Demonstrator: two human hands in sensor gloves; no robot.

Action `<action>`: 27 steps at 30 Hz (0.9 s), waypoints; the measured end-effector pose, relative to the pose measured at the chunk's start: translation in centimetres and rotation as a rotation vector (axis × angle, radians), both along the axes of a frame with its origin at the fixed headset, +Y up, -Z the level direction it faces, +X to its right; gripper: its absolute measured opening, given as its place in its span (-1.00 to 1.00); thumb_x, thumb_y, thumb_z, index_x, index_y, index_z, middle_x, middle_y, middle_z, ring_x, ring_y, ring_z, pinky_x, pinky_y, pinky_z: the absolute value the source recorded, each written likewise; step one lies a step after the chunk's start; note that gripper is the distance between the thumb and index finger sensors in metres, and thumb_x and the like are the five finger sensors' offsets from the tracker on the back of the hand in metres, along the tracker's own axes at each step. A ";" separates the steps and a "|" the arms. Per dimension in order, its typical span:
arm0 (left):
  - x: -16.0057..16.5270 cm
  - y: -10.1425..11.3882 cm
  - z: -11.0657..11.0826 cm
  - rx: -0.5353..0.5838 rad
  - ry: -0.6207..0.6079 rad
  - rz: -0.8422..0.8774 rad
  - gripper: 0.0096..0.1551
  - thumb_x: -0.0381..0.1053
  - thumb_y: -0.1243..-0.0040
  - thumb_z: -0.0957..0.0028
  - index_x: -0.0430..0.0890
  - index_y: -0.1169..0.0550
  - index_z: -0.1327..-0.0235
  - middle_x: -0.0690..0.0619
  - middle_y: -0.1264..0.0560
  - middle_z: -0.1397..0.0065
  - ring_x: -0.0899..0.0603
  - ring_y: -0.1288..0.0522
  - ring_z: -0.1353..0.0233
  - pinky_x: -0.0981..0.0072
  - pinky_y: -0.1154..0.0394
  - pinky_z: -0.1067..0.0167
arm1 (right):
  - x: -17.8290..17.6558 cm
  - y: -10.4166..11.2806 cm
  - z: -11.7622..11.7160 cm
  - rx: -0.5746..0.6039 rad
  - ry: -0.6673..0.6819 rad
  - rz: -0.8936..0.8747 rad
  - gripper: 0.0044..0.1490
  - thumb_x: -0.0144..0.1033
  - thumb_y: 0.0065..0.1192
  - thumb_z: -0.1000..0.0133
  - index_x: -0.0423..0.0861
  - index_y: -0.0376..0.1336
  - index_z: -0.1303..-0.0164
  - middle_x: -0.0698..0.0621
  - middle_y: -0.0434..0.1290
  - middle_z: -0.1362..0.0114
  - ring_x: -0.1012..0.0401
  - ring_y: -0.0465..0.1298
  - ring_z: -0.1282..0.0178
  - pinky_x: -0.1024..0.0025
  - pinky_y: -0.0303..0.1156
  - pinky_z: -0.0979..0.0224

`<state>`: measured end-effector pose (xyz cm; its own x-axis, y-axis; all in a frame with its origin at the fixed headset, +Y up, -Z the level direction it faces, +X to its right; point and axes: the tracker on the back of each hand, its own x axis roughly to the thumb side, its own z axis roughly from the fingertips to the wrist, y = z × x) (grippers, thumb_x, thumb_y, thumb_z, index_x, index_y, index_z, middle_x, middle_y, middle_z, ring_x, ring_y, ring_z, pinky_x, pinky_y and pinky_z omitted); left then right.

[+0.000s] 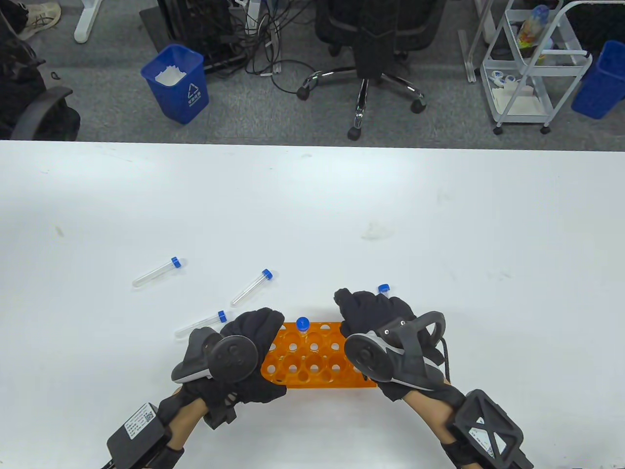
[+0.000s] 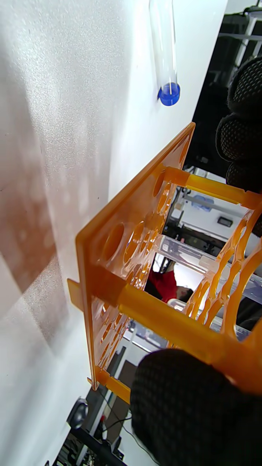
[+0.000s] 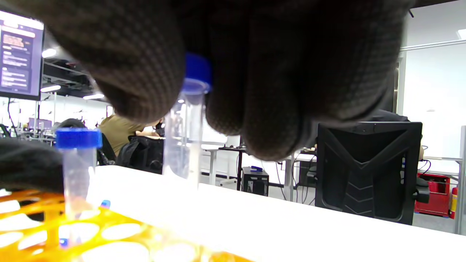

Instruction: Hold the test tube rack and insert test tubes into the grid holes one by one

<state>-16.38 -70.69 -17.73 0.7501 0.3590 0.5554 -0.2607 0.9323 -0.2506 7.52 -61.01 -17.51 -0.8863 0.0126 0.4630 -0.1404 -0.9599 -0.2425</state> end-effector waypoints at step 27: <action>-0.2 0.1 0.1 0.005 -0.005 0.022 0.53 0.49 -0.58 0.55 -0.19 -0.06 -0.50 -0.23 -0.13 -0.53 -0.52 -0.25 -0.49 -0.33 -0.28 -0.41 | -1.0 -1.9 0.8 0.027 0.002 0.124 -0.25 -0.15 0.56 0.18 -0.12 0.41 -0.23 -0.17 0.67 -0.14 -0.07 0.74 0.06 -0.06 0.67 -0.01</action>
